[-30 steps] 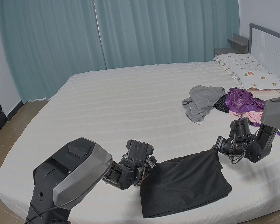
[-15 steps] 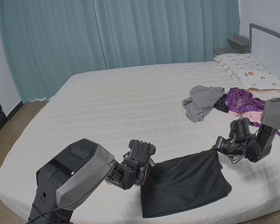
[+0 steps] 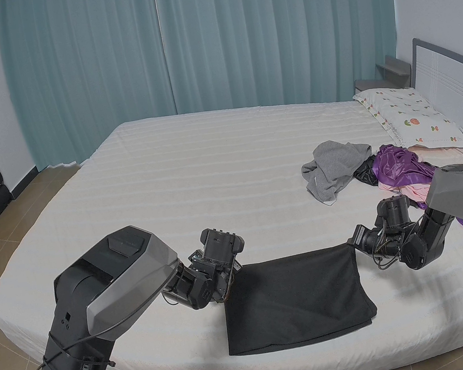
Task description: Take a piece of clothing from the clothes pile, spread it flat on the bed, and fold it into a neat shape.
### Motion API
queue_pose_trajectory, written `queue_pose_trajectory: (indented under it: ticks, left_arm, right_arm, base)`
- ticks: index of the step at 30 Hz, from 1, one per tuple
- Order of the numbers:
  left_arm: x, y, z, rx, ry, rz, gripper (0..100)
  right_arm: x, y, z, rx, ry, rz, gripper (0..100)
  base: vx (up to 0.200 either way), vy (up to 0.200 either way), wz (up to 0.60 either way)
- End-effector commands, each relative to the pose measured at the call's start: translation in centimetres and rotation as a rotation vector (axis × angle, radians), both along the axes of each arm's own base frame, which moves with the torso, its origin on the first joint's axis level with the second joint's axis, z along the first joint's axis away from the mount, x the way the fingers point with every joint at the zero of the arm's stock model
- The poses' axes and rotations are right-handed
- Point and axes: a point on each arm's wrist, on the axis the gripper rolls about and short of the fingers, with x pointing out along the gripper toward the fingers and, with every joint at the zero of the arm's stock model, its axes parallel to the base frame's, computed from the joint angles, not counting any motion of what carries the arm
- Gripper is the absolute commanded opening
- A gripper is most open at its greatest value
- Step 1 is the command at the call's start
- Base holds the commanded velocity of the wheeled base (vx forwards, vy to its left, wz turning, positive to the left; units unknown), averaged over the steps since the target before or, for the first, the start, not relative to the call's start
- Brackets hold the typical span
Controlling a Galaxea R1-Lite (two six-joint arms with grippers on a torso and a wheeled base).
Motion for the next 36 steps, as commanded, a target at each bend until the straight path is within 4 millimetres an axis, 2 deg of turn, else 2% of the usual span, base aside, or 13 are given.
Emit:
queue_pose_trajectory:
  ticks: [1,5,12,13,14,18,22,25,29,33,36]
  left_arm:
    - [0.0,0.1,-0.1,0.004,0.004,-0.001,0]
    - [0.1,0.0,-0.1,0.003,0.004,-0.004,0]
    - [0.2,0.0,0.0,0.001,0.002,-0.009,0]
    - [0.2,0.0,0.0,0.0,0.002,-0.01,0]
    - [0.2,0.0,0.0,0.002,0.005,-0.01,100]
    - [0.3,0.2,0.1,-0.001,0.004,-0.007,100]
    - [0.5,1.1,0.4,-0.01,0.009,0.004,100]
    - [0.8,2.4,1.8,-0.038,0.007,0.019,100]
    - [-0.8,3.9,2.9,-0.074,0.049,0.01,100]
    - [-3.8,5.3,3.8,-0.124,0.117,-0.001,100]
    - [-5.5,6.1,3.7,-0.138,0.151,0.002,100]
  right_arm:
    - [0.7,0.3,-1.0,-0.004,0.002,0.001,0]
    - [1.3,0.4,-1.7,-0.011,0.003,-0.005,0]
    - [1.3,0.4,-1.7,-0.011,0.005,-0.006,0]
    - [1.2,0.4,-1.7,-0.01,0.007,-0.005,100]
    - [1.2,0.4,-1.7,-0.01,0.005,-0.003,100]
    - [0.6,0.3,-0.8,-0.001,-0.002,-0.007,100]
    - [-1.4,-0.2,0.9,0.04,0.022,0.001,100]
    - [-3.2,-0.5,1.5,0.061,0.034,0.035,100]
    - [-5.4,-0.7,2.1,0.074,0.033,0.065,100]
    - [-8.3,-0.8,2.0,0.069,0.1,0.087,100]
    - [-9.5,-0.9,1.6,0.073,0.13,0.111,100]
  base:
    - [0.0,0.0,0.0]
    - [0.0,0.0,0.0]
    - [0.0,0.0,0.0]
    - [0.0,0.0,0.0]
    - [0.0,0.0,0.0]
    - [0.0,0.0,0.0]
    - [0.0,0.0,0.0]
    - [0.0,0.0,0.0]
    - [0.0,0.0,0.0]
    - [0.0,0.0,0.0]
    - [0.0,0.0,0.0]
